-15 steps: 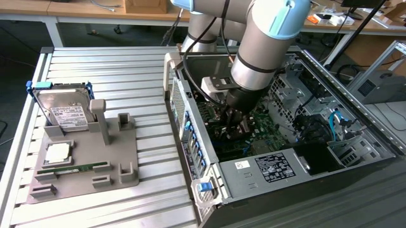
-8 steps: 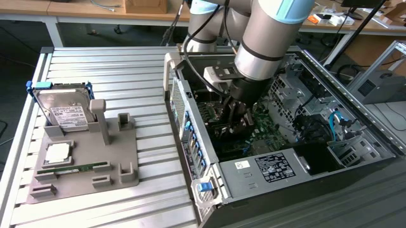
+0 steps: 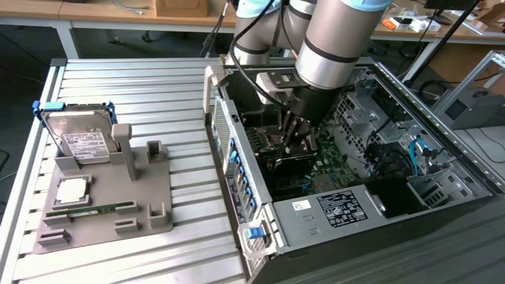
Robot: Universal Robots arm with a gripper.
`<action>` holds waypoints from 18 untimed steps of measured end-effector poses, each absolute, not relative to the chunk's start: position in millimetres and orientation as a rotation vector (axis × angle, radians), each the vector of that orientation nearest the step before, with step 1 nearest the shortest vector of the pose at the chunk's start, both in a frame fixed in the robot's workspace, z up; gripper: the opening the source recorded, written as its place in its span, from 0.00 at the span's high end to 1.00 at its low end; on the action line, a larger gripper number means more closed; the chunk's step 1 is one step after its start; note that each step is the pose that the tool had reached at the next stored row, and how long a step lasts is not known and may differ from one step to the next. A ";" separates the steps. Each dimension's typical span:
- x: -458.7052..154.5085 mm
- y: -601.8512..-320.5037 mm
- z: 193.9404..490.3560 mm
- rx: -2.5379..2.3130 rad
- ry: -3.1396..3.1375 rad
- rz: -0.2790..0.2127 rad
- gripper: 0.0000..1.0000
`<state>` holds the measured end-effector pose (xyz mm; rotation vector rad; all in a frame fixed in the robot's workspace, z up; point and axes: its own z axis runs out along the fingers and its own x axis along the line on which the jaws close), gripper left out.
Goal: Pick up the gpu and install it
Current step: 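Insert the gpu into the slot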
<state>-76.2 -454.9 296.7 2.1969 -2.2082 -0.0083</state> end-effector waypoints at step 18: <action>-16.1 -452.3 299.9 2.187 -2.193 -0.031 0.89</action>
